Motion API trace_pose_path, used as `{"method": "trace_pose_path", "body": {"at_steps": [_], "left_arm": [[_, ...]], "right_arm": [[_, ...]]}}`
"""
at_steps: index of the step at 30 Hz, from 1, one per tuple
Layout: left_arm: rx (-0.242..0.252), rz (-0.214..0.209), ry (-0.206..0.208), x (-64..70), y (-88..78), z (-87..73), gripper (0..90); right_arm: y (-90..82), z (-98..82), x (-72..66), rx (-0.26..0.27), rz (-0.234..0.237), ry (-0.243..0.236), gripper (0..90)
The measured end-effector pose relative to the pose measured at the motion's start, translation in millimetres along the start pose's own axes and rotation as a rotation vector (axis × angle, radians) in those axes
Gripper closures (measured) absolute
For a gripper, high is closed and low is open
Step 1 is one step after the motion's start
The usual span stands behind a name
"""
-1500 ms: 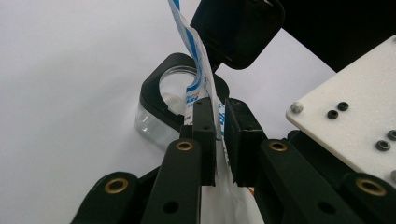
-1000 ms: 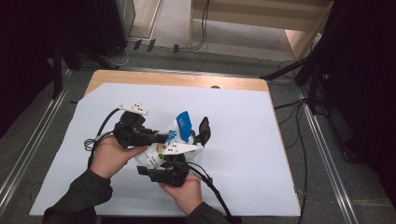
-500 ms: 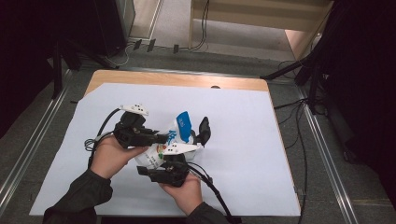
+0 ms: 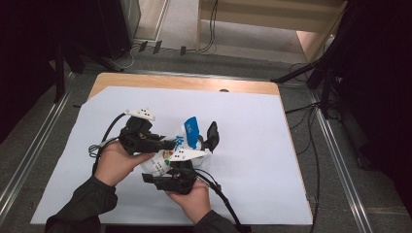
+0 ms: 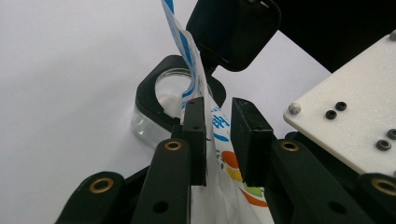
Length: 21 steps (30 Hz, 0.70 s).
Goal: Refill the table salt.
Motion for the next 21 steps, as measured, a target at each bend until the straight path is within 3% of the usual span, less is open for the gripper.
{"method": "trace_pose_path", "body": {"at_steps": [21], "left_arm": [[0.015, -0.004, -0.007, 1.1, -0.8, 2.1, 72.1]], "right_arm": [[-1.1, 2.8, -1.8, 0.012, 0.013, 0.012, 59.1]]}}
Point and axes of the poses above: each handheld gripper's, and its own axes: y roughly forward along the jaws, z roughly out of its top, x roughly to its right, the point moved 9 cm from there along y, roughly forward along the jaws, and after that the axes turned 3 degrees about z, right-handed, at the moved point
